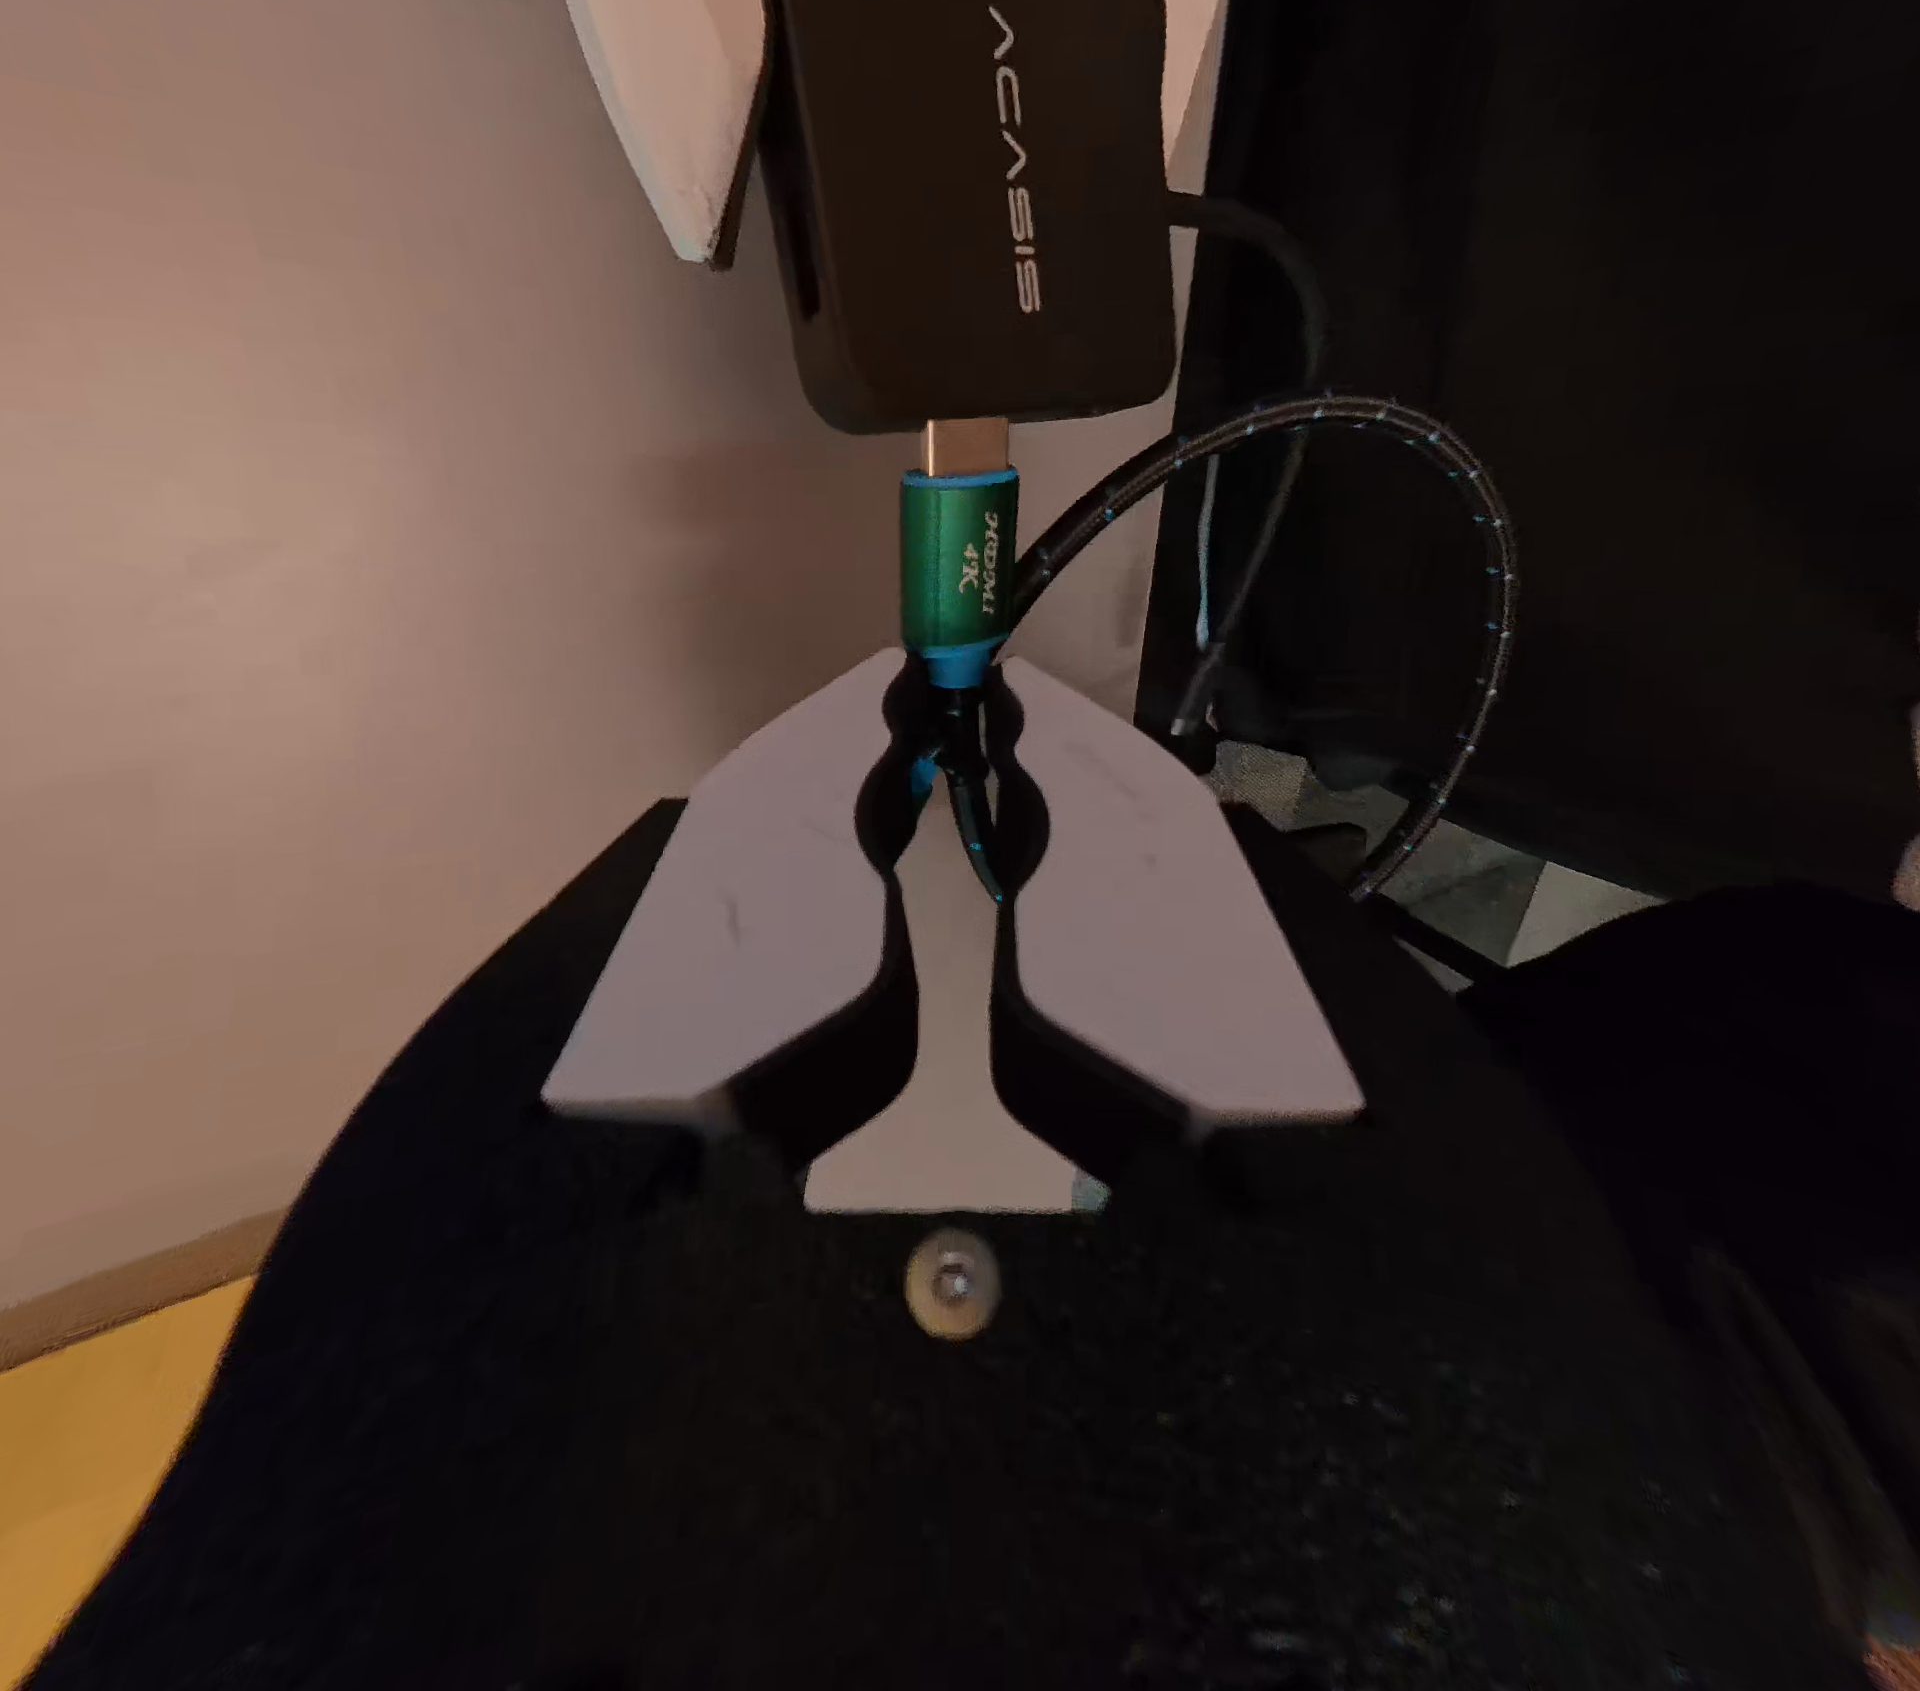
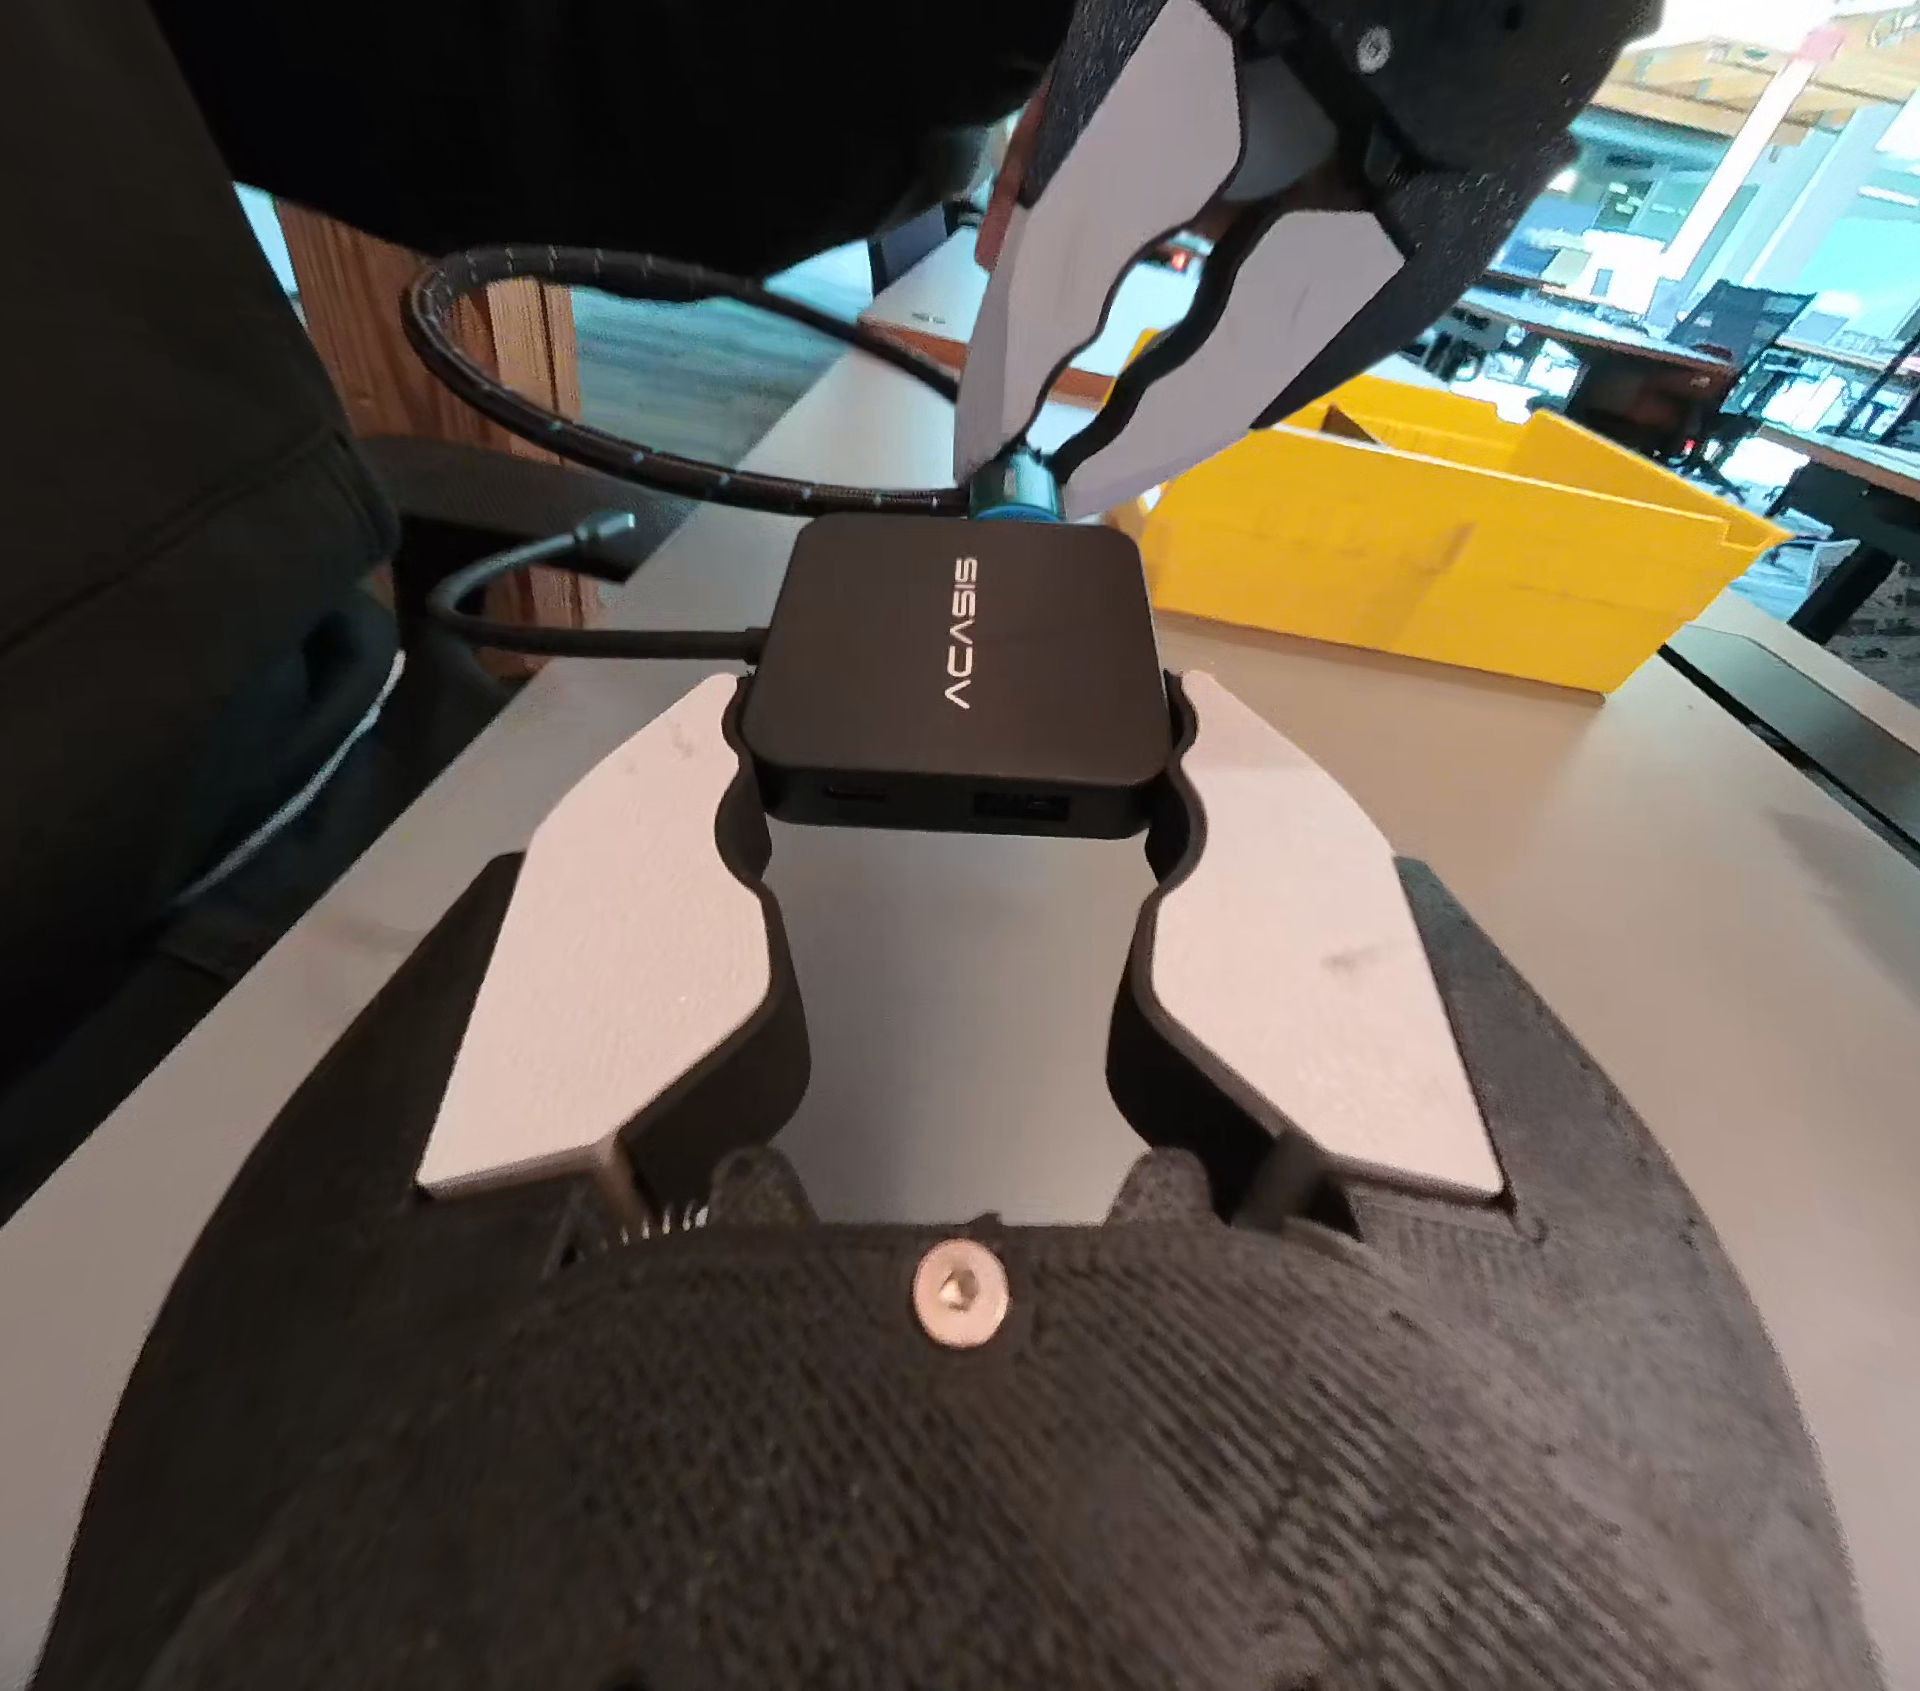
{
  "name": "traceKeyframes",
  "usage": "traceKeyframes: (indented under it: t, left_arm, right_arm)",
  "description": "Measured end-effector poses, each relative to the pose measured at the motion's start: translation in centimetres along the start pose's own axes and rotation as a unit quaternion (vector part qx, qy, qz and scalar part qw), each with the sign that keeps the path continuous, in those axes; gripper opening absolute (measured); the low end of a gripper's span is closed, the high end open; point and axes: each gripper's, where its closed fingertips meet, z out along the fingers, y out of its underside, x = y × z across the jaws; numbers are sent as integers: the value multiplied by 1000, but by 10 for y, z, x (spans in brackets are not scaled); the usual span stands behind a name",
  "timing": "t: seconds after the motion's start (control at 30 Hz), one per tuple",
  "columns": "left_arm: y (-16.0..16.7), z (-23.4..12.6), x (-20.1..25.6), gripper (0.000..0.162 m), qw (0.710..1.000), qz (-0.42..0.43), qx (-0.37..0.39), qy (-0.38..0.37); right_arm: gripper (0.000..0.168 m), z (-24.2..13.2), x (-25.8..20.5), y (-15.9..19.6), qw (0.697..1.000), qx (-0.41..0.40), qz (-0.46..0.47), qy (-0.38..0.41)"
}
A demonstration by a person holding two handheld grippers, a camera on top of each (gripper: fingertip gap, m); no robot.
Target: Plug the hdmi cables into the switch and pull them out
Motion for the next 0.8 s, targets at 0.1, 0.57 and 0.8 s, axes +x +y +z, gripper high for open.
traceKeyframes:
  t: [0.1,0.57,0.8]
  left_arm:
    - [3,5,-1,10,1000,-2,-28,-1]
    - [-4,0,-15,11,996,34,29,-79]
    - [-8,-11,-18,21,978,75,111,-162]
  right_arm:
    - [73,4,-4,3,1000,-11,-4,-13]
    - [73,3,6,-2,999,2,-27,22]
    - [73,1,11,-9,999,20,-31,37]
